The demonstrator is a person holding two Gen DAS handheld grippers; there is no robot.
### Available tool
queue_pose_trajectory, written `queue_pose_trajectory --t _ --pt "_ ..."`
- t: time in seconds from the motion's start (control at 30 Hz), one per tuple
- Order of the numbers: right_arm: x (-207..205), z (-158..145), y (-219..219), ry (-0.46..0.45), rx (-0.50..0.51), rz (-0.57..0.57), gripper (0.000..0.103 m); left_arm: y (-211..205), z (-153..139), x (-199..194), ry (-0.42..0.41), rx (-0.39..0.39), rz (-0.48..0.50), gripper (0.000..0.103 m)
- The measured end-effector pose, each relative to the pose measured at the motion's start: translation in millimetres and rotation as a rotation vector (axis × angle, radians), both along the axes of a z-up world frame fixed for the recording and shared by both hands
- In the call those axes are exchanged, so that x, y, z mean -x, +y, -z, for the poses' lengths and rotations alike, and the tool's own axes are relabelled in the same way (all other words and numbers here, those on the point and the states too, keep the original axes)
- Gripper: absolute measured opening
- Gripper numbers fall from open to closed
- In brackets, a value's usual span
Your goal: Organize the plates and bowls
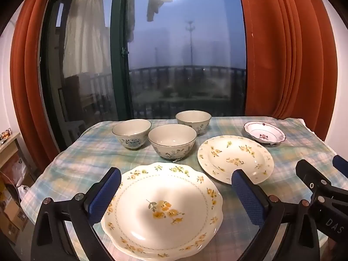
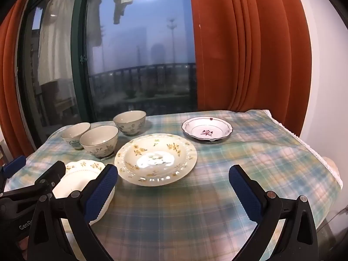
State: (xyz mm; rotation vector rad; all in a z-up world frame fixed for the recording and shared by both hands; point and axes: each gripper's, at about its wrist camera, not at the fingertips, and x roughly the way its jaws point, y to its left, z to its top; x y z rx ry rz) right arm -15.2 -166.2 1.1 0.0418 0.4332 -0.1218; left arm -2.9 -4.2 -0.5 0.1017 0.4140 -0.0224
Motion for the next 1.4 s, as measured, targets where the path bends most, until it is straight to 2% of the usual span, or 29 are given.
queue_pose_trajectory --t 0.03,0.13,0.17,0.43,0.5,1.4 --pt "0.7 0.4 0.6 0.002 0.011 -0.001 0.103 4.3 0.2 -3.8 0.051 0.066 -0.007 0.102" --pt "1.4 2.2 -0.2 0.018 0.019 -0.009 0.103 3.6 0.9 -4.2 0.065 0.076 -0.006 0.102" --pt "-3.8 -1.3 -2.9 0.035 -0.013 0.001 0.103 3.2 1.2 -4.6 0.07 0.078 -0.007 0.102" --pt "-8.7 0.3 -4.0 0.058 -0.016 -0.008 0.103 0.0 7.1 0.4 0.072 0.066 -0.001 0.102" --pt "-8.7 1.6 -5.5 0.064 -0.028 -0.006 0.103 10.0 7.0 -4.2 0.08 0.08 0.006 0.102" --pt "-4.3 -1.1 -11.3 0.07 -0.043 0.018 0.103 5.8 6.0 0.3 0.08 0.085 0.024 0.102"
